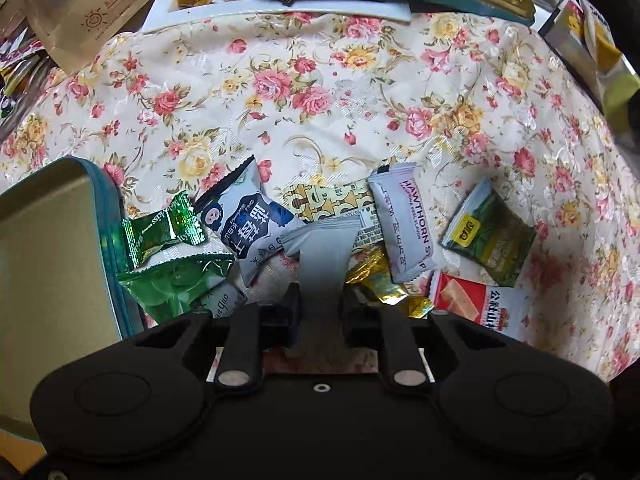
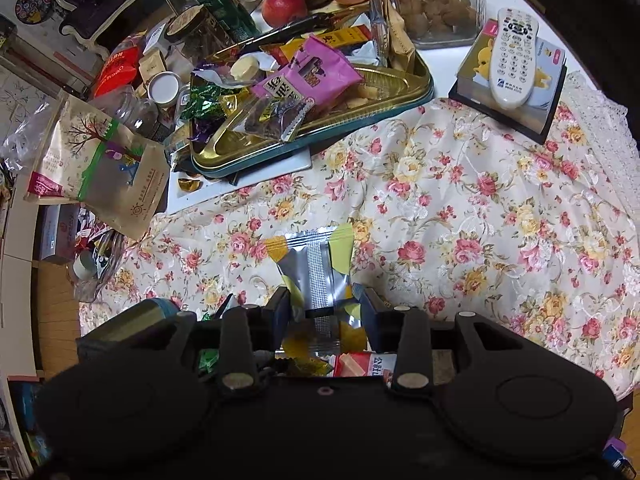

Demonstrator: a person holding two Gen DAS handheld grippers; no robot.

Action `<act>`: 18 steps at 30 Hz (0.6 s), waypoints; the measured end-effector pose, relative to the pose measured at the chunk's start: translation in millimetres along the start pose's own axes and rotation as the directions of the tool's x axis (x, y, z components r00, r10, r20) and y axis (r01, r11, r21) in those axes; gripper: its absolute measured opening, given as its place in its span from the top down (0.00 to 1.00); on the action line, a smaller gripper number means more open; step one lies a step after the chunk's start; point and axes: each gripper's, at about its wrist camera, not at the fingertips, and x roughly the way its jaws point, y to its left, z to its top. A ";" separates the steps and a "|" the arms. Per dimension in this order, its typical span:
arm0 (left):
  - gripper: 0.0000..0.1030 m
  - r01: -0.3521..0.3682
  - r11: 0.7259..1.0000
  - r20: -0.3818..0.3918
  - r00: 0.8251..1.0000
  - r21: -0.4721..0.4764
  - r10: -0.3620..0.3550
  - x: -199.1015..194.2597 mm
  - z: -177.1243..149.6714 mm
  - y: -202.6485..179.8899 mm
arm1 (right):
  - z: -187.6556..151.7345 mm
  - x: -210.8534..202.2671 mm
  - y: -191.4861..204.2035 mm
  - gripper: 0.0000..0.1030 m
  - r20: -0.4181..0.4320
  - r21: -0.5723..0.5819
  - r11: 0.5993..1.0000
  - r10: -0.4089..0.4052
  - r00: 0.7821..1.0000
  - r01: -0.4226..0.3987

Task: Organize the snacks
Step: 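Grasp the grey bar packet with the left gripper while the right gripper holds the candy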

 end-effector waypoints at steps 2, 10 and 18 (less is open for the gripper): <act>0.75 -0.004 1.000 0.017 1.000 -0.016 0.005 -10.0 -0.8 0.9 | 0.9 -1.0 -2.2 0.61 -0.001 0.009 1.000 -0.002 1.000 0.002; 0.75 -0.030 0.987 0.115 0.992 -0.159 0.048 -82.5 5.7 31.9 | 3.3 -5.2 2.4 0.61 0.016 0.017 1.000 0.000 1.000 0.000; 0.75 -0.150 0.895 0.125 0.967 -0.419 0.221 -116.9 4.9 119.1 | -2.8 10.2 24.0 0.61 -0.008 -0.043 0.999 -0.017 1.000 0.017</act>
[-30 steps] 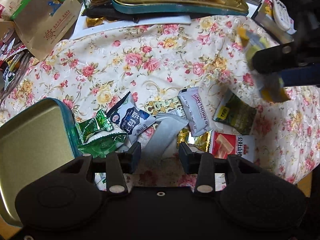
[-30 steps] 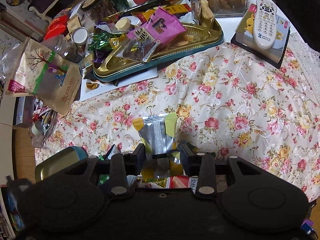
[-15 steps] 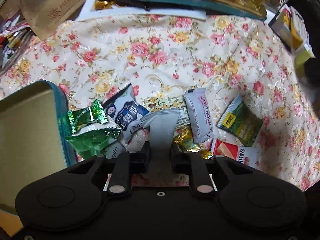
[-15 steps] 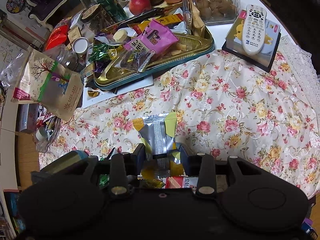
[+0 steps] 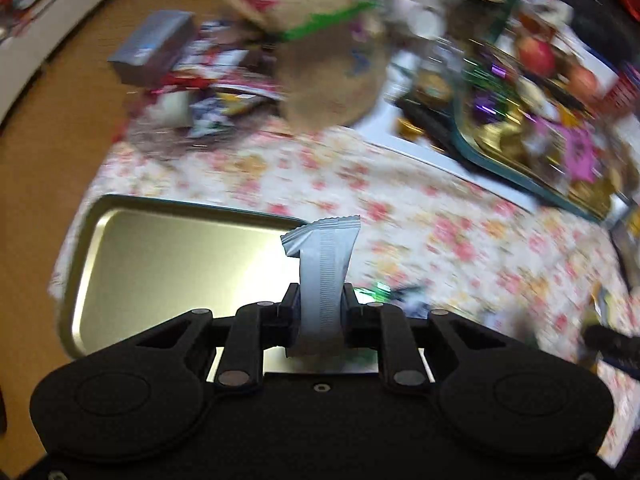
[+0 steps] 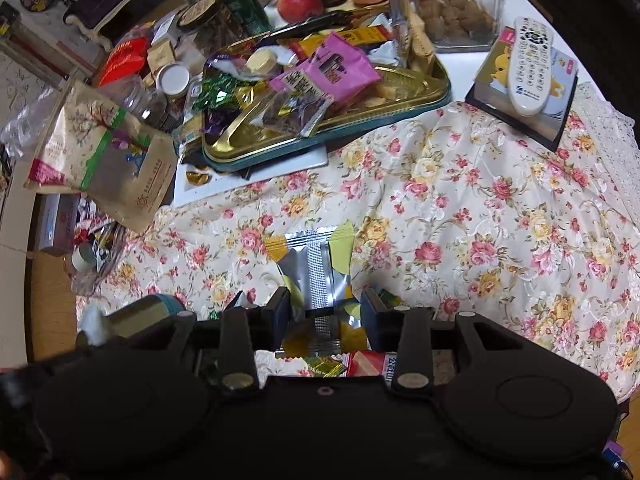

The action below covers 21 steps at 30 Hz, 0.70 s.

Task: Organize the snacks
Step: 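Grasp the grey bar packet with the left gripper while the right gripper holds the candy, then carry the grey packet over the tray and open the left gripper while right approaches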

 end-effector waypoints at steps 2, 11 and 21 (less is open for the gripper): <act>0.75 -0.034 0.996 -0.025 0.999 -0.079 0.032 5.7 5.8 23.8 | -3.0 5.8 8.4 0.61 -0.015 -0.017 1.000 -0.001 1.000 0.001; 0.75 -0.028 0.976 -0.066 0.998 -0.214 0.014 22.7 14.4 85.4 | -27.5 24.7 71.3 0.61 -0.072 -0.122 0.991 0.044 0.996 -0.053; 0.75 -0.072 0.964 -0.058 0.997 -0.256 0.059 20.8 20.3 120.1 | -63.2 46.8 159.6 0.61 -0.136 -0.311 0.941 0.092 0.986 -0.131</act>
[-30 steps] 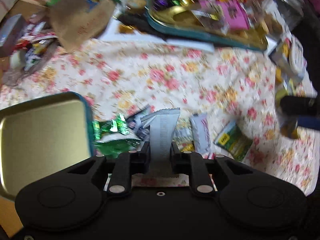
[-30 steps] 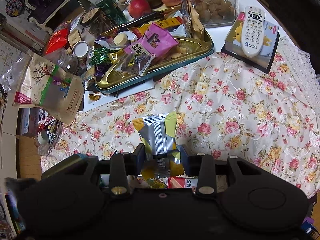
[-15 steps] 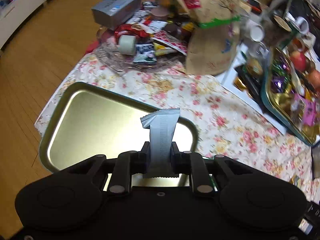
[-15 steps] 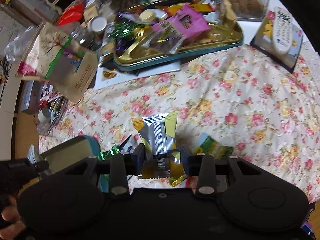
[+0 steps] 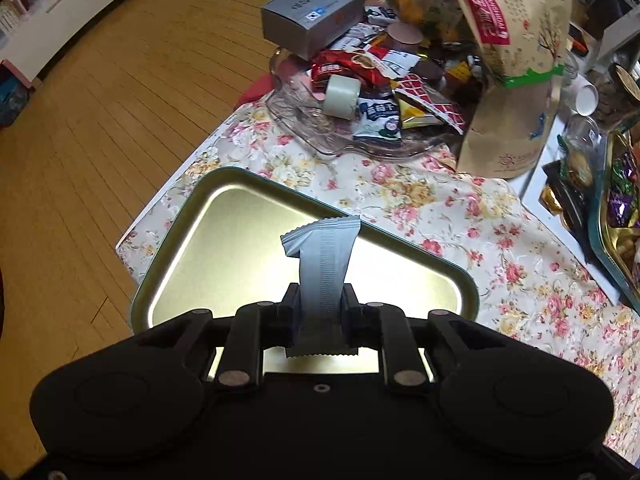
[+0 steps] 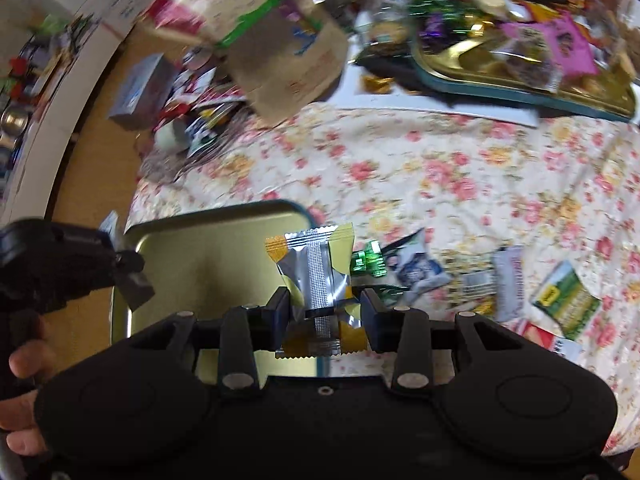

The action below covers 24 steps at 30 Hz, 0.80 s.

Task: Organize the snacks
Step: 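Carry the grey packet over the tray and open the left gripper while right approaches, then lower the silver-yellow candy into the gold tray and open the right gripper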

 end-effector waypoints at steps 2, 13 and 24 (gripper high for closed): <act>0.74 0.004 1.000 -0.008 1.000 -0.014 -0.004 1.3 1.3 6.3 | -3.0 4.3 12.9 0.61 -0.006 -0.031 1.000 0.003 1.000 -0.003; 0.70 -0.002 1.000 -0.027 1.000 -0.029 0.001 3.1 3.8 22.4 | -12.4 25.6 50.0 0.57 -0.033 -0.108 0.994 0.025 0.999 -0.029; 0.68 0.017 1.000 -0.039 0.999 -0.003 -0.017 3.0 2.9 15.9 | -10.7 31.1 48.3 0.56 -0.055 -0.098 0.995 0.021 0.998 -0.026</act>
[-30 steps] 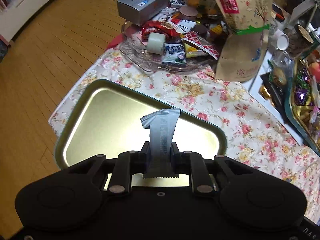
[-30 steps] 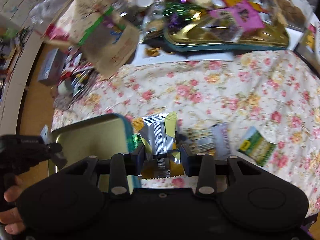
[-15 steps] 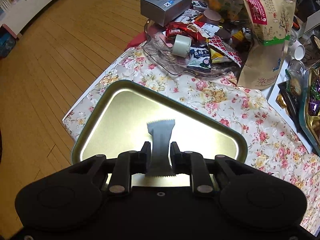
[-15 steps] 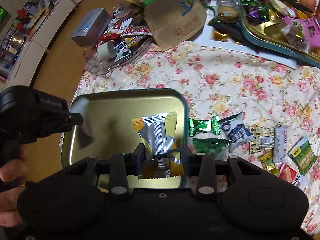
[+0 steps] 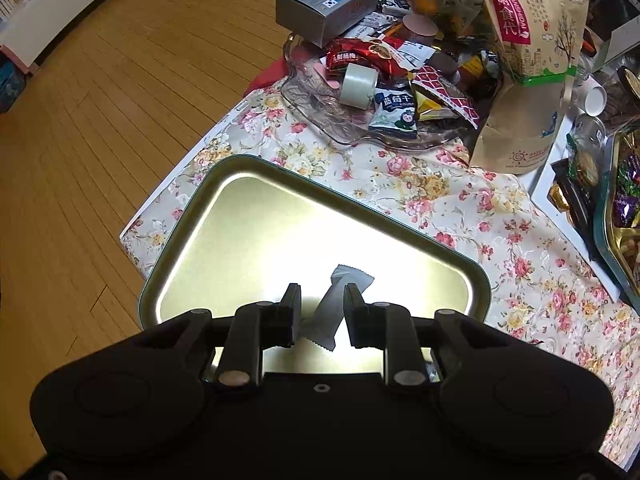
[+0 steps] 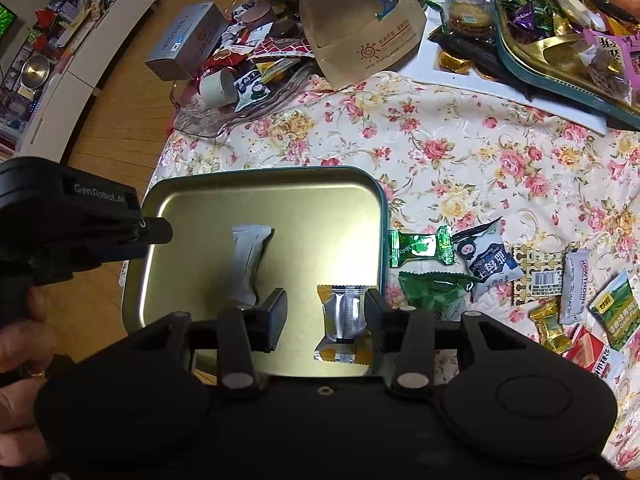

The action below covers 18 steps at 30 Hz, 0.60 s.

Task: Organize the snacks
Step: 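Lower the silver-yellow candy into the gold tray and open the right gripper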

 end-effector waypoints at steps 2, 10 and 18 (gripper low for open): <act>0.68 0.001 1.000 -0.003 1.000 0.011 -0.001 0.3 -0.8 -2.3 | -0.2 -0.8 -1.7 0.56 0.001 0.003 1.000 -0.005 1.000 0.005; 0.68 0.012 0.999 -0.017 1.000 0.038 -0.011 2.0 -3.6 -9.7 | -1.0 -1.8 -9.0 0.56 -0.003 0.021 0.999 -0.026 1.000 0.026; 0.68 0.024 0.995 -0.028 0.999 0.096 -0.021 3.2 -11.0 -28.6 | -3.3 -6.9 -23.2 0.56 0.003 0.053 0.997 -0.058 0.998 0.058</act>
